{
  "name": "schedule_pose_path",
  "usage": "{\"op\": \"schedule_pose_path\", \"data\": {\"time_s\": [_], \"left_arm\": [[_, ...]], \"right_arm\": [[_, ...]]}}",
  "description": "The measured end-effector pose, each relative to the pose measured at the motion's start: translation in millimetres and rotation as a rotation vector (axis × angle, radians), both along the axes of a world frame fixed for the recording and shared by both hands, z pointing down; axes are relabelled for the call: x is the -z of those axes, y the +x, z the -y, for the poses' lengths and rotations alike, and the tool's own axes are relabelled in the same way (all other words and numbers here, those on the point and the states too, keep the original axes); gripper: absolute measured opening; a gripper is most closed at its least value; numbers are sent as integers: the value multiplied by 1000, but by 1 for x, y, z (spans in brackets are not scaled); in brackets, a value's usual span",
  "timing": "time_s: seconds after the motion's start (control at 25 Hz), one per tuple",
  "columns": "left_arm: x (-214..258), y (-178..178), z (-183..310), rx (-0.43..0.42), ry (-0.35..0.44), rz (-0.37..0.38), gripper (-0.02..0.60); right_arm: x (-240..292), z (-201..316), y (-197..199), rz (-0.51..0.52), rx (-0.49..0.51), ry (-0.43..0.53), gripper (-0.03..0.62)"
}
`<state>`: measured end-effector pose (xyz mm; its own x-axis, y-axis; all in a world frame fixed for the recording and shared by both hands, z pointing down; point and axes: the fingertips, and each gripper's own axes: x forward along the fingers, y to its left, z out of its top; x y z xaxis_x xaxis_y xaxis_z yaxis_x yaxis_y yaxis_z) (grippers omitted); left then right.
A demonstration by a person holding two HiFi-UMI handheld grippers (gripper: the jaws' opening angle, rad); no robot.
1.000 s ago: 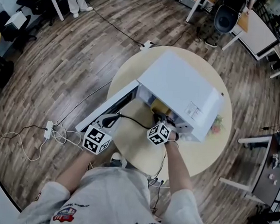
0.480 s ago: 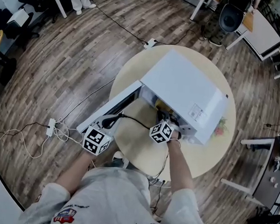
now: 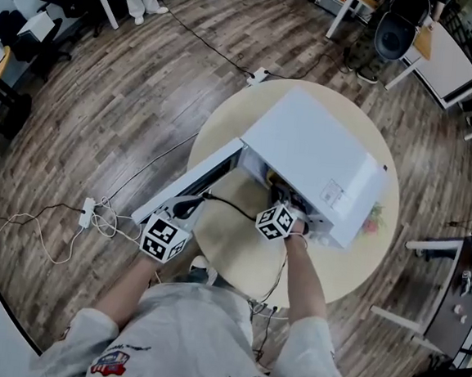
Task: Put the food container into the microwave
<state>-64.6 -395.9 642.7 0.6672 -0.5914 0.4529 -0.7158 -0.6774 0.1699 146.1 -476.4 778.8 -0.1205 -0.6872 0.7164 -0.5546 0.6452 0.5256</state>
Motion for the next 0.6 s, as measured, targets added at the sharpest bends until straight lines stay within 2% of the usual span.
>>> {"op": "schedule_pose_path", "data": {"time_s": [0.24, 0.36, 0.6], "left_arm": [[1, -2, -2, 4, 3, 5, 3], [2, -2, -3, 3, 2, 3, 3], [4, 6, -6, -14, 8, -5, 3]], "right_arm": [[0, 3, 4, 1, -22, 17, 25], [-1, 2, 1, 11, -25, 1, 62], [9, -1, 1, 34, -44, 30, 77]]}}
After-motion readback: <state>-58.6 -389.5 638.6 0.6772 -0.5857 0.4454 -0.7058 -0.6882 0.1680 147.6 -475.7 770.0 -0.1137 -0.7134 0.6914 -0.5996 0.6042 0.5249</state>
